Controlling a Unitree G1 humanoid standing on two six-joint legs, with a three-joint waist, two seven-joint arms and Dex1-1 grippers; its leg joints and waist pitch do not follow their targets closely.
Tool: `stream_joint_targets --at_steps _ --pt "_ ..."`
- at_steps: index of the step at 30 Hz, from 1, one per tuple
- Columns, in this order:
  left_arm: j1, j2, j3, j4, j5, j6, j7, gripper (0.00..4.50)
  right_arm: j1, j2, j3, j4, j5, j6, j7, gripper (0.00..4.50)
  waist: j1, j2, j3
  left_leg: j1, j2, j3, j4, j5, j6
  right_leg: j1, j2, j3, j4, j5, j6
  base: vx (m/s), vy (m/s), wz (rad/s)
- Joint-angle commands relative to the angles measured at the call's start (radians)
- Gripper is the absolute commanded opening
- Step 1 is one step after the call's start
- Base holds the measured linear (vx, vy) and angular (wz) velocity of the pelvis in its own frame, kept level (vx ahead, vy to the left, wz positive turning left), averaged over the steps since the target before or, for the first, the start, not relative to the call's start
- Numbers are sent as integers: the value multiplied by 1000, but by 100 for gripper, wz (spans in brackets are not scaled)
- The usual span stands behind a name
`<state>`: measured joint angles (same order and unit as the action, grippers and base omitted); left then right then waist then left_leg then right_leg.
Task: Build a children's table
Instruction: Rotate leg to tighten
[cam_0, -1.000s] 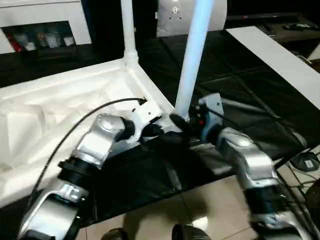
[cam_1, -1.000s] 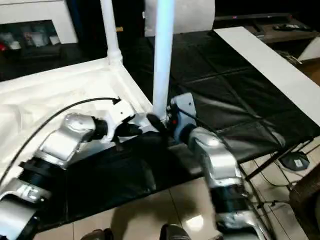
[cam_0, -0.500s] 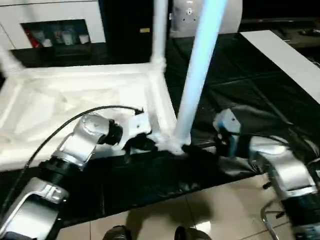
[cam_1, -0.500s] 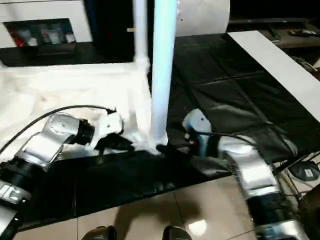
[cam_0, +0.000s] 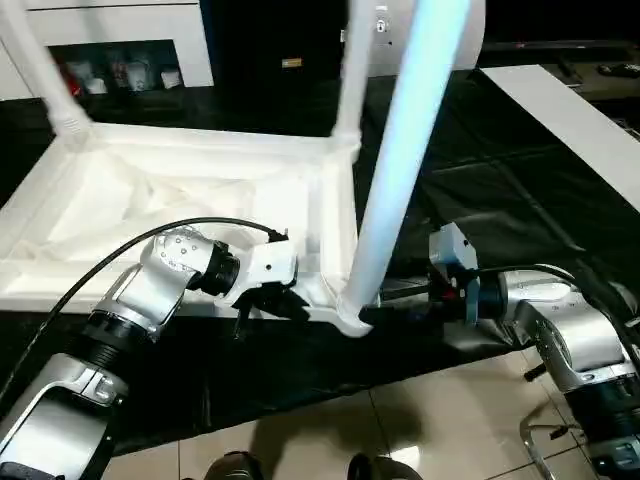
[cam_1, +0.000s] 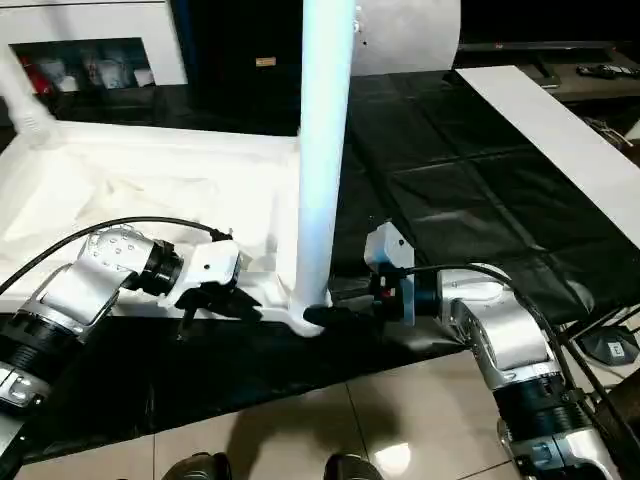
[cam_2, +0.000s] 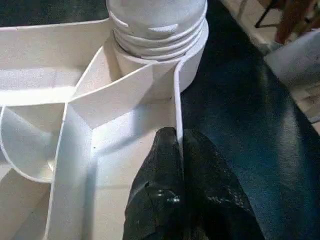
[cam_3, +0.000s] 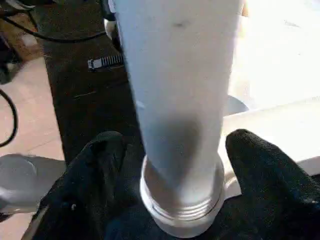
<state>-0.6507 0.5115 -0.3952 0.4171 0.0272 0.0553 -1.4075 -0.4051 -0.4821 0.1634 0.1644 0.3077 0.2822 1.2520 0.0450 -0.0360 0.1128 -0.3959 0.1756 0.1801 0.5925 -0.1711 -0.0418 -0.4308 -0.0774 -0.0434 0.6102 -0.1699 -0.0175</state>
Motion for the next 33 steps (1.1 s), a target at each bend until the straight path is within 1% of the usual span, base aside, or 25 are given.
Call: stream_joint_targets --at_steps 1,2,4,5,6,8,13,14,15,17,20,22,25,26,27,28,29,30,31,32,33 --pt "-9 -5 -51 -29 6 -29 -48 0 -9 -6 3 4 9 10 19 325 -5 -2 -81 26 52 -6 -62 -130 91 63 -61 44 -60 -125 -270 0 0 0" --pt "-9 -6 -51 -29 6 -29 -49 0 -9 -6 4 4 9 11 20 320 -5 -2 -82 26 52 -6 -62 -129 90 63 -61 44 -60 -126 -269 0 0 0" --pt "-10 -7 -53 -32 6 -29 -53 0 -9 -9 13 5 11 21 30 293 -3 -3 -82 26 52 -6 -62 -129 90 63 -60 43 -59 -131 -264 0 0 0" --pt "-10 -8 -53 -32 6 -30 -54 0 -8 -10 17 5 13 24 33 293 -2 -4 -83 26 52 -6 -61 -129 90 64 -60 43 -59 -135 -263 0 0 0" --pt "-10 -8 -54 -34 6 -30 -55 0 -7 -12 20 4 15 27 38 279 -1 -4 -83 25 52 -6 -61 -129 89 64 -61 43 -60 -137 -262 0 0 0" --pt "-13 -10 -53 -28 8 -34 -55 0 -7 -13 25 6 16 31 45 274 -1 -4 -83 26 52 -6 -61 -128 87 64 -61 43 -59 -141 -260 0 0 0" --pt "-9 -6 -54 -34 7 -33 -63 0 -7 -14 31 6 21 44 57 220 3 -3 -84 27 52 -6 -61 -120 87 64 -60 43 -58 -128 -263 0 0 0" --pt "-8 -5 -55 -36 7 -33 -64 0 -8 -14 32 5 21 47 58 220 3 -4 -84 26 52 -6 -61 -120 87 64 -60 43 -58 -128 -262 0 0 0" --pt "-7 -4 -56 -37 7 -33 -65 0 -8 -12 33 5 21 49 59 210 3 -5 -84 26 51 -6 -60 -118 87 64 -60 43 -57 -126 -262 0 0 0" --pt "-6 -3 -58 -36 7 -33 -67 0 -9 -10 37 3 22 57 65 202 4 -4 -85 26 50 -6 -59 -112 89 65 -60 43 -56 -121 -262 0 0 0" --pt "-5 -4 -58 -36 7 -32 -66 0 -6 -10 40 -2 27 67 70 198 4 -4 -85 27 51 -6 -60 -113 89 65 -60 42 -56 -123 -263 0 0 0" --pt "-3 -5 -55 -37 7 -26 -63 0 2 -12 45 -18 38 88 77 197 4 -4 -85 26 51 -6 -59 -109 91 65 -60 42 -56 -118 -264 0 0 0" --pt "-1 -12 -43 -42 8 16 -33 0 20 0 37 -47 64 120 62 196 5 -3 -82 28 51 -6 -61 -122 85 64 -60 43 -59 -143 -260 0 0 0" --pt "-2 -20 -35 -52 9 67 -7 0 28 17 28 -67 72 141 26 196 5 0 -80 28 51 -6 -61 -127 82 63 -60 43 -60 -151 -258 0 0 0" --pt "-5 -40 -16 -69 1 140 37 0 42 47 19 -95 72 166 -40 196 6 -2 -79 29 53 -8 -64 -132 72 63 -62 43 -61 -166 -256 0 0 0" --pt "-5 -47 -11 -73 -1 159 50 0 46 57 18 -103 70 173 -61 196 4 -4 -77 27 52 -7 -65 -137 67 64 -61 44 -62 -177 -251 0 0 0" --pt "-6 -50 -9 -75 -2 167 56 0 47 60 18 -105 67 175 -70 196 4 -2 -75 29 51 -8 -66 -151 61 60 -61 43 -66 -207 -246 0 0 0" --pt "-9 -90 10 -96 -3 251 127 0 63 117 18 -123 26 197 -195 196 -1 -3 -67 30 50 -9 -70 -193 42 59 -62 43 -76 -287 -223 0 0 0" --pt "-9 -105 14 -103 0 279 154 0 68 142 18 -126 6 205 -248 196 -6 -2 -64 34 49 -11 -73 -227 16 54 -62 43 -81 -361 -208 0 0 0" --pt "-9 -119 18 -107 2 301 177 0 68 163 17 -126 -6 213 -287 196 -10 -1 -65 34 47 -17 -75 -254 -3 57 -65 40 -88 -429 -183 0 0 0" --pt "-10 -148 26 -116 7 346 221 0 64 208 8 -121 -27 234 -367 196 -17 1 -65 33 47 -19 -77 -263 -15 55 -64 41 -90 -447 -169 0 0 0"
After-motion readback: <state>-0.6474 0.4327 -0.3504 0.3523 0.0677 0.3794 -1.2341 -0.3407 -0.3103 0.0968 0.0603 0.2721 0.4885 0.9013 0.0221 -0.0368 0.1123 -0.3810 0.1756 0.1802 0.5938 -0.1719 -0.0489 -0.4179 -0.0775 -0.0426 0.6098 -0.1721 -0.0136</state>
